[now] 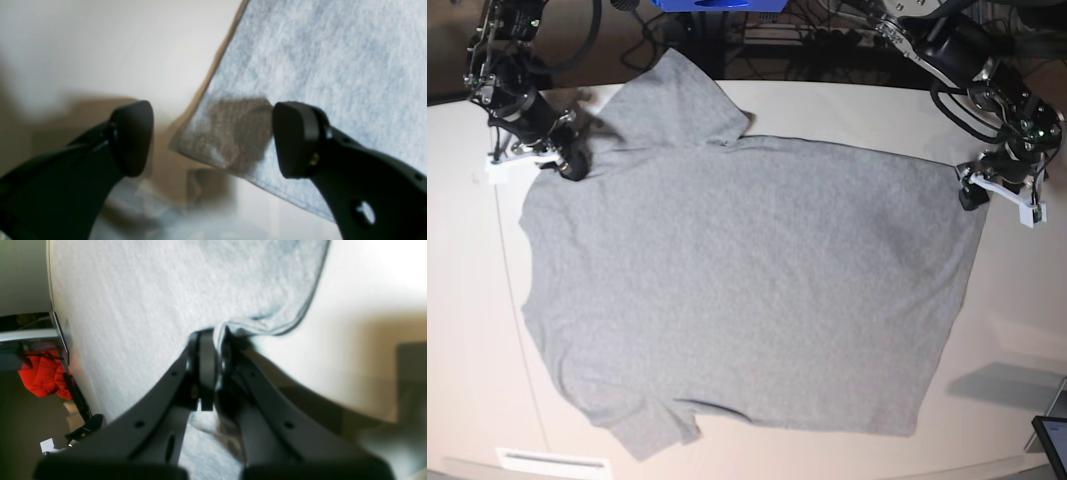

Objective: Fold the T-shirt properly
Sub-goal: 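Grasp the grey shirt's shoulder edges with both grippers, then lift the shirt edge with both grippers and pull it toward the robot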

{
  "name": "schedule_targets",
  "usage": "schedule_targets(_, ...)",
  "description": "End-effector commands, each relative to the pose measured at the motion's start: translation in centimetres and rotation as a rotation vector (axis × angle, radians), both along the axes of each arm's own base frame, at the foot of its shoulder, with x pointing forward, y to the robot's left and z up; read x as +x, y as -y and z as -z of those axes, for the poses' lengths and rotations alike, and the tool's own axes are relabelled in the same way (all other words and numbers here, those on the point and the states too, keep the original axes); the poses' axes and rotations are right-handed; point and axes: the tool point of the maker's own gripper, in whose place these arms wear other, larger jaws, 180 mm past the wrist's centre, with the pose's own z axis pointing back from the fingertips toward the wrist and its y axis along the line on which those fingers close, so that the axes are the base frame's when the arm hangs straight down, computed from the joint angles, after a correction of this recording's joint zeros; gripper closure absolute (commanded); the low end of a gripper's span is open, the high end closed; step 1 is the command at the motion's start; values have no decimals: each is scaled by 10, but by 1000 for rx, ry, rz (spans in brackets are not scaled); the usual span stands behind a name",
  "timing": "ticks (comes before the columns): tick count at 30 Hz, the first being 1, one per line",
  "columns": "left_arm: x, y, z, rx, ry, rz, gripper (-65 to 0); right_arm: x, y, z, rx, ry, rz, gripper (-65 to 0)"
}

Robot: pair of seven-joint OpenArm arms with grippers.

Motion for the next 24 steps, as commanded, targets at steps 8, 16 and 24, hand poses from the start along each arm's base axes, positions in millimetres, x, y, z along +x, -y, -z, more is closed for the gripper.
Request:
schedule_targets(8,-18,9,16,-6,-92,31,-537,-4,4,7,-19,-41,2,0)
schedule_targets(16,-16,22,24,1,-105,89,-210,-2,4,6,-18,-38,3,0)
schedule_targets(24,-17,20,22,8,-106,84,0,-3,4,7,-20,-39,2,0)
